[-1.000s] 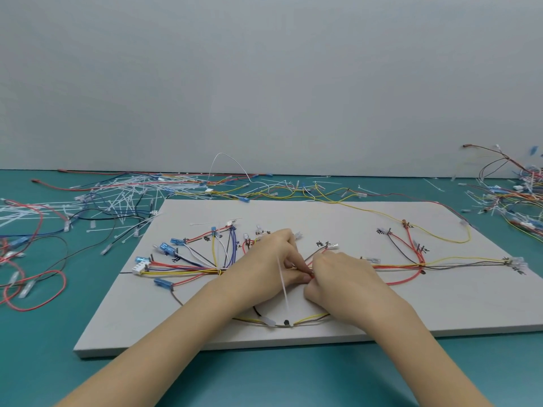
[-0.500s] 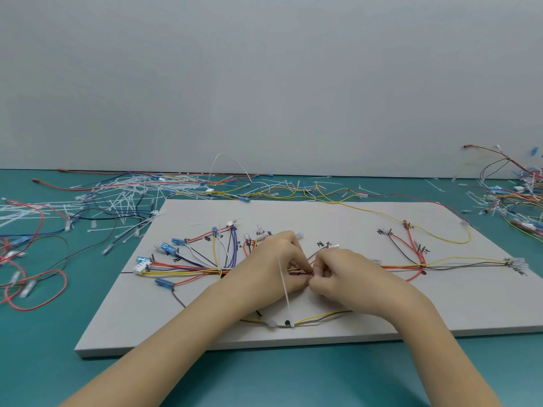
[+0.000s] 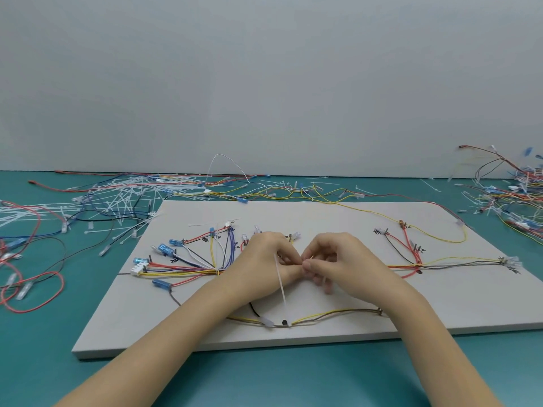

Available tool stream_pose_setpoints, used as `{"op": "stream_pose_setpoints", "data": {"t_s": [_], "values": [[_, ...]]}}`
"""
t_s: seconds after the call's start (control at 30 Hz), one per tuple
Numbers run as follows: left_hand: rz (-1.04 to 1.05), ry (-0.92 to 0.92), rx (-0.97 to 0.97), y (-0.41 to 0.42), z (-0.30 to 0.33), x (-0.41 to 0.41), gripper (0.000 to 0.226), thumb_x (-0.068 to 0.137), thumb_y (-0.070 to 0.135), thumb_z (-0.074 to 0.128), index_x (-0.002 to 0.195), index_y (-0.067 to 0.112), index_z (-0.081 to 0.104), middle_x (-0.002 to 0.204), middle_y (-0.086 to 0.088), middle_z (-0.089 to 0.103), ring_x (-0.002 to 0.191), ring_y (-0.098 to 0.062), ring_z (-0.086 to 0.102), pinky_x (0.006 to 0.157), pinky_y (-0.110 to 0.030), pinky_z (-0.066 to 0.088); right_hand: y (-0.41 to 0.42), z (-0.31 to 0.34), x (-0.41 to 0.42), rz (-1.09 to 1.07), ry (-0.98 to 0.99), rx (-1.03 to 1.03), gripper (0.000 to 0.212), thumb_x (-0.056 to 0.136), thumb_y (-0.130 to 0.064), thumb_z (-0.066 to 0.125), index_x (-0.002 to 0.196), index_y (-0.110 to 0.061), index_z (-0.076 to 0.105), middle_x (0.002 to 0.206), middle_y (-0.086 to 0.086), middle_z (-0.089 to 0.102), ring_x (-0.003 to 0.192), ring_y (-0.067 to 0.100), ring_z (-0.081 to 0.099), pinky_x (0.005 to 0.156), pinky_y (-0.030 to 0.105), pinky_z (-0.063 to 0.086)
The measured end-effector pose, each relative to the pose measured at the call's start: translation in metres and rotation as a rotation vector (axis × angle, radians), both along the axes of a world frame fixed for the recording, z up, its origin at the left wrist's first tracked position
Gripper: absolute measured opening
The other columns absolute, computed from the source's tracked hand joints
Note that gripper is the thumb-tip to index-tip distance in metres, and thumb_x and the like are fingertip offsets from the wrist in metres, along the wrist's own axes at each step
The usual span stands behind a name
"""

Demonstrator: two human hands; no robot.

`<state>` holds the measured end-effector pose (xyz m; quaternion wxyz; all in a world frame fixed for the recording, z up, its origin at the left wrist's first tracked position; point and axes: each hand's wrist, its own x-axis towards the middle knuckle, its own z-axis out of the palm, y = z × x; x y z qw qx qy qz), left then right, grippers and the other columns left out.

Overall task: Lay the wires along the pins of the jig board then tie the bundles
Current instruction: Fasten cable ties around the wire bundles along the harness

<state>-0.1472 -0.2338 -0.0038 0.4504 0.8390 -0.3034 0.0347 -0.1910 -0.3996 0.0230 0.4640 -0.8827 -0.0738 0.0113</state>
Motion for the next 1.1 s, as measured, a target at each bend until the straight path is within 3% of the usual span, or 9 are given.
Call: {"op": "stream_pose_setpoints", "data": {"t_s": [0.1, 0.2, 0.33, 0.43, 0.53, 0.7, 0.87, 1.0, 1.1], "values": [[0.021, 0.064, -0.027, 0.002, 0.0, 0.003, 0.006, 0.073, 0.012, 0.079, 0.071, 0.017, 0.078, 0.072, -0.006, 0.07, 0.065, -0.017, 0.064, 0.068, -0.041, 0.054, 0.002, 0.002, 0.0, -0.009, -0.039, 0.032, 0.008, 0.088, 0.001, 0.063, 0.081, -0.002, 0.065, 0.066, 0.01, 0.067, 0.052, 0.02, 0.055, 0.046, 0.034, 0.047], [-0.024, 0.163, -0.025, 0.005, 0.004, 0.005, 0.009, 0.07, 0.013, 0.083, 0.073, 0.017, 0.076, 0.067, 0.0, 0.071, 0.061, -0.006, 0.062, 0.065, -0.029, 0.054, 0.0, 0.002, 0.0, -0.023, -0.006, 0.025, 0.008, 0.089, -0.007, 0.065, 0.081, -0.009, 0.067, 0.064, 0.009, 0.064, 0.045, 0.019, 0.053, 0.044, 0.027, 0.044], [-0.094, 0.38, -0.11, 0.012, 0.012, 0.009, 0.024, 0.074, -0.009, 0.074, 0.089, 0.01, 0.069, 0.079, -0.004, 0.073, 0.072, -0.012, 0.069, 0.077, -0.03, 0.058, 0.002, -0.004, 0.003, -0.077, 0.101, 0.12, 0.008, 0.09, -0.015, 0.066, 0.083, -0.011, 0.069, 0.067, 0.011, 0.061, 0.049, 0.025, 0.054, 0.044, 0.027, 0.043], [-0.122, 0.467, -0.109, 0.017, 0.017, 0.011, 0.025, 0.083, -0.006, 0.065, 0.1, 0.012, 0.065, 0.09, -0.004, 0.076, 0.081, -0.013, 0.071, 0.08, -0.028, 0.055, 0.004, -0.006, 0.004, -0.113, 0.156, 0.228, 0.008, 0.09, -0.014, 0.066, 0.086, -0.008, 0.069, 0.075, 0.017, 0.062, 0.062, 0.03, 0.054, 0.045, 0.029, 0.043], [-0.164, 0.563, -0.129, 0.021, 0.022, 0.012, 0.028, 0.085, -0.009, 0.058, 0.104, 0.011, 0.064, 0.094, -0.005, 0.076, 0.085, -0.012, 0.071, 0.076, -0.023, 0.054, 0.003, -0.005, 0.005, -0.102, 0.185, 0.293, 0.008, 0.09, -0.01, 0.064, 0.086, -0.005, 0.069, 0.082, 0.022, 0.068, 0.06, 0.027, 0.056, 0.043, 0.025, 0.044], [-0.103, 0.493, -0.169, 0.017, 0.015, 0.012, 0.016, 0.092, -0.004, 0.058, 0.099, 0.009, 0.063, 0.087, -0.011, 0.076, 0.084, -0.02, 0.07, 0.088, -0.036, 0.055, 0.006, -0.006, 0.006, -0.108, 0.19, 0.371, 0.01, 0.089, -0.003, 0.064, 0.089, 0.004, 0.07, 0.075, 0.012, 0.07, 0.052, 0.012, 0.058, 0.04, 0.019, 0.043], [-0.036, 0.461, -0.261, 0.01, 0.007, 0.011, 0.016, 0.092, -0.004, 0.059, 0.093, 0.012, 0.055, 0.082, -0.01, 0.075, 0.074, -0.02, 0.069, 0.077, -0.035, 0.057, 0.011, -0.011, 0.007, -0.174, 0.182, 0.43, 0.006, 0.086, -0.001, 0.067, 0.088, 0.003, 0.071, 0.067, 0.009, 0.067, 0.047, 0.009, 0.054, 0.038, 0.019, 0.041], [0.075, 0.282, -0.229, 0.003, -0.001, 0.007, 0.018, 0.089, 0.001, 0.063, 0.093, 0.017, 0.057, 0.074, -0.003, 0.074, 0.07, -0.015, 0.069, 0.078, -0.039, 0.057, 0.012, -0.011, 0.006, -0.192, 0.171, 0.445, 0.006, 0.087, -0.001, 0.066, 0.083, -0.002, 0.071, 0.066, 0.008, 0.065, 0.047, 0.009, 0.052, 0.037, 0.018, 0.04], [0.1, 0.258, -0.264, 0.002, -0.001, 0.005, 0.021, 0.085, 0.0, 0.069, 0.096, 0.016, 0.061, 0.073, -0.004, 0.074, 0.069, -0.017, 0.07, 0.075, -0.037, 0.059, 0.012, -0.01, 0.005, -0.195, 0.166, 0.45, 0.008, 0.089, -0.002, 0.064, 0.084, -0.002, 0.07, 0.065, 0.007, 0.062, 0.045, 0.008, 0.051, 0.035, 0.018, 0.04]]}}
